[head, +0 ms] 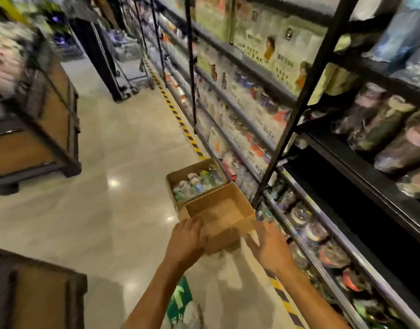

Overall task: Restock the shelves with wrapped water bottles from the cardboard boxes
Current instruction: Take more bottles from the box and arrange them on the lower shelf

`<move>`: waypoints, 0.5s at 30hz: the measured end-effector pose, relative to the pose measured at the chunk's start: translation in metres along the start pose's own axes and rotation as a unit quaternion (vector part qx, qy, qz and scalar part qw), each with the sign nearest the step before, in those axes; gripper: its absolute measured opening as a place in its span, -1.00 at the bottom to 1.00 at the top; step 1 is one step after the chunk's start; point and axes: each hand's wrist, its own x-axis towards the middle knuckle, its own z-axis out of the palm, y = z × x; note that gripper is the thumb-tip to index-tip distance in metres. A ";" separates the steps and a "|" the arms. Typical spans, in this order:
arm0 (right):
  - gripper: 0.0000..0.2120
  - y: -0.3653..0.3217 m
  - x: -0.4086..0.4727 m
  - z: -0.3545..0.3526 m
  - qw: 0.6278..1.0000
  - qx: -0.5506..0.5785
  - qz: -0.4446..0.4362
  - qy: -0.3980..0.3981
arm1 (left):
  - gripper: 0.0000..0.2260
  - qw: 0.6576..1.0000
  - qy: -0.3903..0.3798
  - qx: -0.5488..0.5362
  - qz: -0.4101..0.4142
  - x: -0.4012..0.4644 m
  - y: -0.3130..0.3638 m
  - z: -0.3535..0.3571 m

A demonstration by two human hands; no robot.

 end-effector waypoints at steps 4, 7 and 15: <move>-0.46 -0.056 0.055 0.007 0.999 -0.018 -0.026 -0.045 | -0.60 1.000 0.002 -0.007 -0.023 0.023 -0.050 -0.018; -0.54 -0.085 0.093 0.010 0.998 -0.019 -0.038 -0.036 | -0.53 0.998 -0.029 -0.005 -0.048 0.052 -0.079 -0.029; -0.50 -0.104 0.212 0.009 0.997 0.014 -0.024 -0.077 | -0.51 0.993 -0.072 -0.014 -0.087 0.154 -0.122 -0.028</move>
